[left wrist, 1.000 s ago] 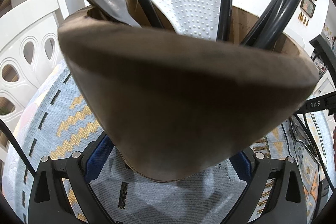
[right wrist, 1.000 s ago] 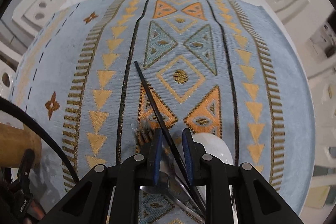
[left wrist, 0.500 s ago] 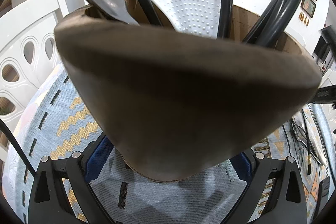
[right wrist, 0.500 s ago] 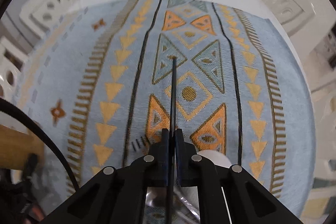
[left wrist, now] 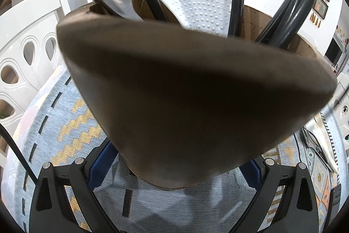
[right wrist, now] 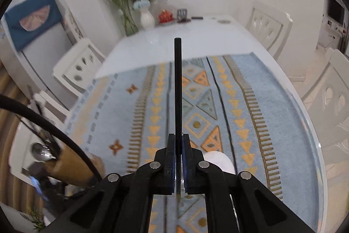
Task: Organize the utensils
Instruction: 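Lift the black chopstick and carry it over the wooden cup, then lower the chopstick into the cup and open the right gripper, then move the right gripper to the runner and grasp the metal fork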
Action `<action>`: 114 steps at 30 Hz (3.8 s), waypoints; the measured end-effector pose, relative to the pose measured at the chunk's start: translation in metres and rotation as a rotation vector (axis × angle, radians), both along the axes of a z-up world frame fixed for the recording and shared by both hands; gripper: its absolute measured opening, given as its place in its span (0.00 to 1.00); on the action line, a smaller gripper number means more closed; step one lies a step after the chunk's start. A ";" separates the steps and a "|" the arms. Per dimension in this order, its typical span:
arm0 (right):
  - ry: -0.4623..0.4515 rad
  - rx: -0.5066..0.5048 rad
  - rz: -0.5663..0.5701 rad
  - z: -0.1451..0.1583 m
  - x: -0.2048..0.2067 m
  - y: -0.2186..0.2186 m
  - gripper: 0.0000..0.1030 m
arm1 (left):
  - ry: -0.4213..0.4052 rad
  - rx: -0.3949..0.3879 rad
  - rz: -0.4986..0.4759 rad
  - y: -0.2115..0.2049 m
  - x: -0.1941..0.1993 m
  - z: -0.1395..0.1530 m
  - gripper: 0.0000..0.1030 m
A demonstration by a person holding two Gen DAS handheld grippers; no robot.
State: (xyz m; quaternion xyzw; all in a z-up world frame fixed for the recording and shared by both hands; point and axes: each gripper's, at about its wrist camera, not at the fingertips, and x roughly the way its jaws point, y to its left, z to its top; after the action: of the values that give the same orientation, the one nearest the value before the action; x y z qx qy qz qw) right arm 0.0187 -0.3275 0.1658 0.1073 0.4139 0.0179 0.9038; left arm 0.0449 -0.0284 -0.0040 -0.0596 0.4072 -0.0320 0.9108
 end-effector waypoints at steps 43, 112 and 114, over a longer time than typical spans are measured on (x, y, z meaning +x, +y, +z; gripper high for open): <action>-0.198 0.041 0.376 0.076 0.005 0.182 0.05 | -0.030 -0.004 0.000 0.017 -0.003 0.000 0.95; 0.399 -0.011 -0.055 -0.079 0.019 -0.010 0.46 | -0.027 0.007 0.006 0.014 -0.001 -0.009 0.97; 0.426 -0.009 -0.015 -0.088 0.027 -0.001 0.46 | -0.027 0.007 0.006 0.014 -0.001 -0.010 0.97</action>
State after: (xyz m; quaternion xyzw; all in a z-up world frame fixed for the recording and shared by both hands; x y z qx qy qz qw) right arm 0.0455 -0.3285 0.0782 0.1076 0.5949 -0.0139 0.7965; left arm 0.0441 -0.0145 -0.0138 -0.0571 0.3949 -0.0288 0.9165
